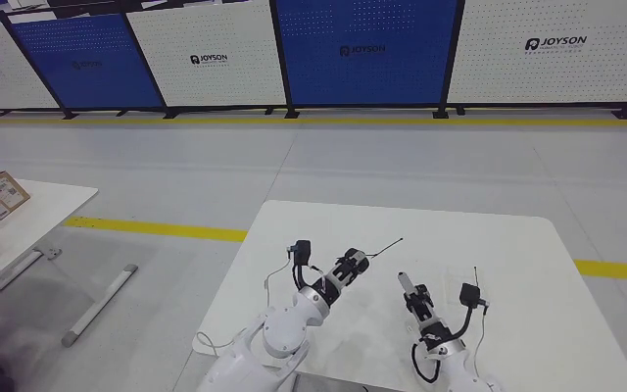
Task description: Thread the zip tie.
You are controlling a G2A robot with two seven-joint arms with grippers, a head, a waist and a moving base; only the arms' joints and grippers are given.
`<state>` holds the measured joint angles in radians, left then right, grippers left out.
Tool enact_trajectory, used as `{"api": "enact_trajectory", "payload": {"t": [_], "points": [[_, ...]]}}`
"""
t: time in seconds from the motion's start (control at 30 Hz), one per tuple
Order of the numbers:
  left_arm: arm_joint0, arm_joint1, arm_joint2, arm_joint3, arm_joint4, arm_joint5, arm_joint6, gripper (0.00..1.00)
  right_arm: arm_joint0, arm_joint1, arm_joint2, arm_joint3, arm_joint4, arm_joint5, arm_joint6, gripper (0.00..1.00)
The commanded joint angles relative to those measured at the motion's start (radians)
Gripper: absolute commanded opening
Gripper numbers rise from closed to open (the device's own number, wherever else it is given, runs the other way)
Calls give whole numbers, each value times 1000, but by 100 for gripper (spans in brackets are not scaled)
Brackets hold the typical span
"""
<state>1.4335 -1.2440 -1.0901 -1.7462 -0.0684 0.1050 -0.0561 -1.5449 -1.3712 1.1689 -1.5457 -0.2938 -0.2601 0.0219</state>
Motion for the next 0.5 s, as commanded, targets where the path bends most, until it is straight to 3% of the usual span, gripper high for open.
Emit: {"api": "enact_trajectory", "payload": {"t": [0.0, 0.3, 0.4, 0.47], "points": [[7, 1, -3, -6, 3, 2, -4, 0, -2, 0, 1, -2, 0, 4, -9, 100], [7, 1, -3, -6, 3, 2, -4, 0, -3, 0, 2, -2, -11, 11, -14, 100], [11, 0, -7, -5, -5, 8, 13, 0, -10, 5, 7, -14, -119, 32, -37, 100], [12, -2, -10, -19, -31, 22, 13, 0, -10, 10, 3, -18, -254, 69, -53, 100]]}}
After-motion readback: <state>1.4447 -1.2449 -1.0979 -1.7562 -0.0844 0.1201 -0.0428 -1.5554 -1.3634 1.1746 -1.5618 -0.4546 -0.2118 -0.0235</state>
